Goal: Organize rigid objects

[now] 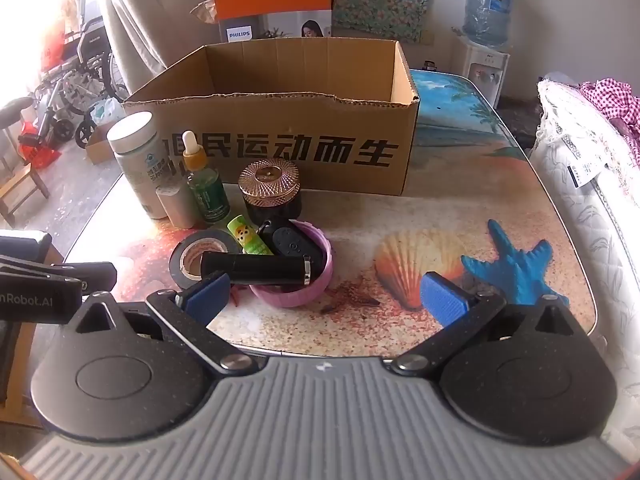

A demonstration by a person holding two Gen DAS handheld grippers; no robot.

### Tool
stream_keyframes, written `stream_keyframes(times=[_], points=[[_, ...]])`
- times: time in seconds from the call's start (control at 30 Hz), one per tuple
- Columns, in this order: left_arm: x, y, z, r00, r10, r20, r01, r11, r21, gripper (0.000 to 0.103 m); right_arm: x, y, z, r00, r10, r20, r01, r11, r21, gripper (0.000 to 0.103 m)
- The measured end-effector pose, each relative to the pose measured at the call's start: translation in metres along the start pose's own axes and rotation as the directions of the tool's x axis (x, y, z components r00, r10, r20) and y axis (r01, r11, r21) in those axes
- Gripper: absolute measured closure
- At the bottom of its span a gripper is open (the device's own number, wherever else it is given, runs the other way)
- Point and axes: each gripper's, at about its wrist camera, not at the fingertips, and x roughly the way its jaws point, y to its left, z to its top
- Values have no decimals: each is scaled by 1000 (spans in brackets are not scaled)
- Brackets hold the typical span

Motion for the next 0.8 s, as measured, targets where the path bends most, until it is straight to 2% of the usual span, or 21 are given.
stream_keyframes(times=[0.5, 0.8], points=[[-8, -1, -2, 1000, 1, 4, -1, 1000, 6, 0, 2, 1, -1, 1000, 2, -12, -2, 1000, 10, 1], [2, 0, -3, 1000, 7, -10, -7, 1000, 10, 0, 2, 1, -1, 1000, 0, -13, 0, 1000, 9, 1]])
